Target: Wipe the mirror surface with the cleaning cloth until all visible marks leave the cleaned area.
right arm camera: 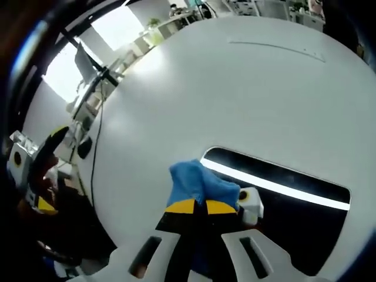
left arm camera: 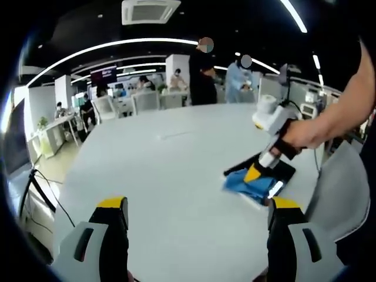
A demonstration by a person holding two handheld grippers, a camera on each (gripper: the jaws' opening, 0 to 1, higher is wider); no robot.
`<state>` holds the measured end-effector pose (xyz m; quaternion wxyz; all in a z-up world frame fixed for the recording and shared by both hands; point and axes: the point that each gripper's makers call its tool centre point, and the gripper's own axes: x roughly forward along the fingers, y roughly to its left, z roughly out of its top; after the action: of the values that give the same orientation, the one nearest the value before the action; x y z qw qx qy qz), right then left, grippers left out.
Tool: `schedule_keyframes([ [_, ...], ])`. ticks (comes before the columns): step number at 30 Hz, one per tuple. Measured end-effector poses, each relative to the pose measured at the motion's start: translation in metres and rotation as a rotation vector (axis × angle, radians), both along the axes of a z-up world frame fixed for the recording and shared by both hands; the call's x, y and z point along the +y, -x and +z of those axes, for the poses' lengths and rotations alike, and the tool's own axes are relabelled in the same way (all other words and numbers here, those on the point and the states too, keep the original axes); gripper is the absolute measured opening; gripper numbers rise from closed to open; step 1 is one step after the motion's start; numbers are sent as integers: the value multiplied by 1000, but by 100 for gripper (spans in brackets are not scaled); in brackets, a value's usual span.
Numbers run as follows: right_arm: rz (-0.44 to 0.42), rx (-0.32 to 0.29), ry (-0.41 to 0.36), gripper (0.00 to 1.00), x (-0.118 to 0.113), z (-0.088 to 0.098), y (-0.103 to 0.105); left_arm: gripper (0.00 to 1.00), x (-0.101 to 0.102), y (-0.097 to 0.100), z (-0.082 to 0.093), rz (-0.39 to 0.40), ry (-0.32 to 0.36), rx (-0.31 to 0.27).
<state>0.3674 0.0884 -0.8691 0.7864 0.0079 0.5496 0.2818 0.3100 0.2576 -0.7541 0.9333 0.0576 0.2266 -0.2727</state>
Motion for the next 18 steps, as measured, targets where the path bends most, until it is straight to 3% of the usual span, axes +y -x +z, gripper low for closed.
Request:
schedule_keyframes([
  [4, 8, -4, 8, 0, 0, -1, -6, 100, 0, 2, -1, -1, 10, 6],
  [6, 6, 1, 7, 0, -1, -1, -7, 100, 0, 0, 4, 19, 49, -9],
  [18, -4, -21, 12, 0, 1, 0, -28, 100, -5, 10, -8, -42, -25, 21],
])
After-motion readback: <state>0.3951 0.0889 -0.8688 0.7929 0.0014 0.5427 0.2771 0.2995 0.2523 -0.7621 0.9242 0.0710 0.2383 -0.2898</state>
